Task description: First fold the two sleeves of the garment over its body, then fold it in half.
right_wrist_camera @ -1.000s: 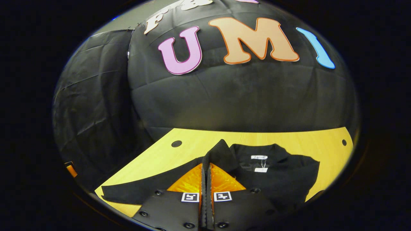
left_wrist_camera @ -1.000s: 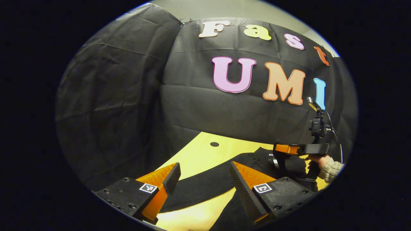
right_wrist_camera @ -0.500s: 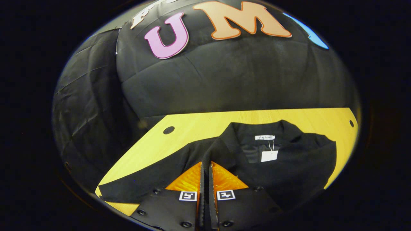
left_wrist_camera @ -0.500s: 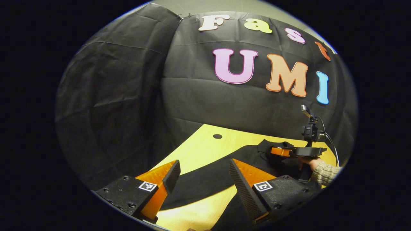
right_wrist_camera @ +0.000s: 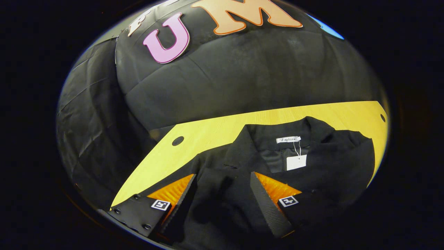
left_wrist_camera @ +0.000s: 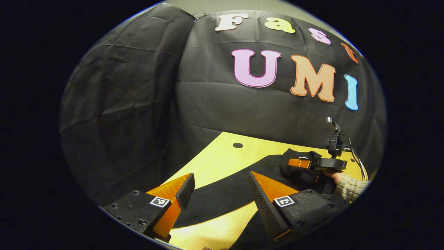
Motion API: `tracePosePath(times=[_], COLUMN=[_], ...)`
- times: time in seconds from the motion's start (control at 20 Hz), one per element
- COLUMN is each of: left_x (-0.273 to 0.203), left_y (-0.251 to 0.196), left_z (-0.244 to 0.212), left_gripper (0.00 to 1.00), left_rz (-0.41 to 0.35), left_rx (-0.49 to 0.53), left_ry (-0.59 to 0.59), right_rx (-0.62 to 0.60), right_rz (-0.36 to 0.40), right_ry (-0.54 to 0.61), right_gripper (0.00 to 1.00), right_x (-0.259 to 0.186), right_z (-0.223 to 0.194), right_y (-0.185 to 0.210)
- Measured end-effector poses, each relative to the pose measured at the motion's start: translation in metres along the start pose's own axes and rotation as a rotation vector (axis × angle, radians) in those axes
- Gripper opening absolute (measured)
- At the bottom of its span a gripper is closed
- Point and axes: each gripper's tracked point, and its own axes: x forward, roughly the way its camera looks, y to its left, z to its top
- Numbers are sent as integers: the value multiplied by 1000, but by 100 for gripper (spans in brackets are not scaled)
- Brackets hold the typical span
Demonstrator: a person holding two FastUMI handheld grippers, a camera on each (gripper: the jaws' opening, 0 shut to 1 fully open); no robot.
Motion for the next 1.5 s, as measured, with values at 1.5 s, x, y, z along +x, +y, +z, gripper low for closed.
tracePosePath(times=[1.5], left_x=[21], left_y=[40], left_z=[-95], left_gripper=[94], left_rz=[157], left_rx=[-80], left_ry=[188], right_rx=[-111], right_rz=[-242], right_ry=[-315], right_gripper=[98], right_x=[-253], right_z=[87], right_y=[-128])
